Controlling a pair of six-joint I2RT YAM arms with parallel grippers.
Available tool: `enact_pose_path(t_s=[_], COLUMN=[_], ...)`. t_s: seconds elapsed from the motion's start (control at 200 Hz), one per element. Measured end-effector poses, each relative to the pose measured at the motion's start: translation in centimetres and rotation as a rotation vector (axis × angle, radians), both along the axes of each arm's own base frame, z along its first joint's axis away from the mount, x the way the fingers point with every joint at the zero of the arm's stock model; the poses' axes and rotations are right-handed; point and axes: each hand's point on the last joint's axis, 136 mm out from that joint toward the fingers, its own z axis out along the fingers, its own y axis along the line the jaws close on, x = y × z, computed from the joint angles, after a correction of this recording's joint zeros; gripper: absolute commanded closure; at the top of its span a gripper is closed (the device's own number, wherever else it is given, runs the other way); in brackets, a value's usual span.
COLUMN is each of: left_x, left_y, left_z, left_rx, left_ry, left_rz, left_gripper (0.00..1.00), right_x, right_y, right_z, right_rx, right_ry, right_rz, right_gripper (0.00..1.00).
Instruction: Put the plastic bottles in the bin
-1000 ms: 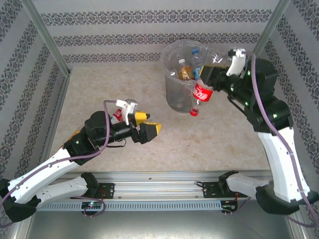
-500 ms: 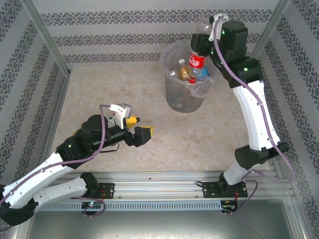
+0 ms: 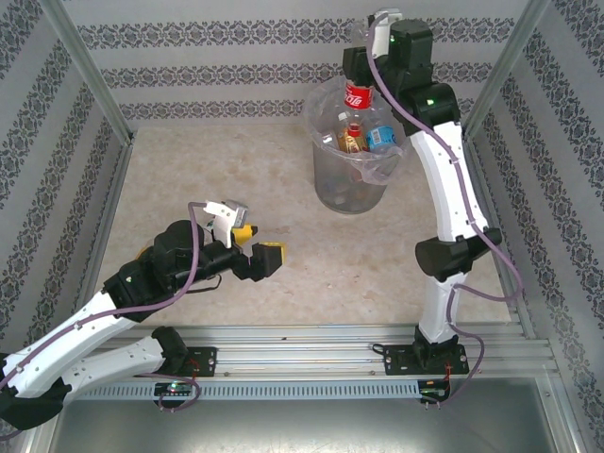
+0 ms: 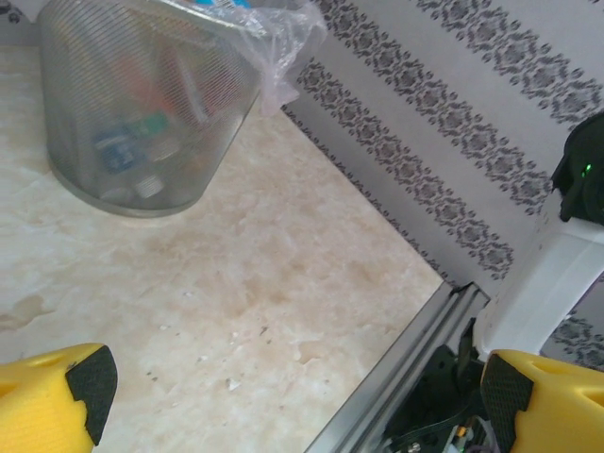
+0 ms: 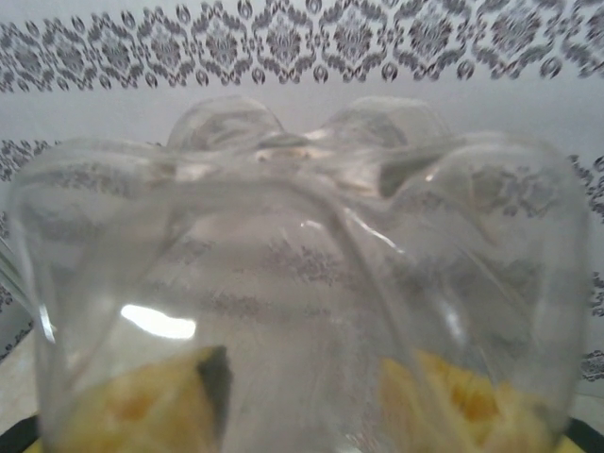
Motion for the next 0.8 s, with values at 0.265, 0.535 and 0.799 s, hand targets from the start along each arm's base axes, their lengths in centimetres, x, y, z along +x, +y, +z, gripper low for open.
enact_pose_path(t_s=[0.265, 0.535, 0.799], left_x=[0.4, 2.6, 4.6], left_y=[0.7, 0.1, -0.6], left_z=[-1.0, -1.8, -2.9], left_rx=[0.059, 0.090, 0.123], left_ry=[0.002, -0.002, -0.003], left_rz=[0.037, 0.105, 0.162], left_gripper=[0.00, 0.00, 0.00], right_x=[2.3, 2.1, 2.3], right_y=[2.2, 3.7, 2.9], right_z=[-6.0, -8.1, -9.8], right_rx=[-0.035, -0.018, 0.020], right_ry=[0.128, 0.188, 0.247], right_rz=[0.068, 0.163, 0.215], right_gripper=[0.53, 0.52, 0.49])
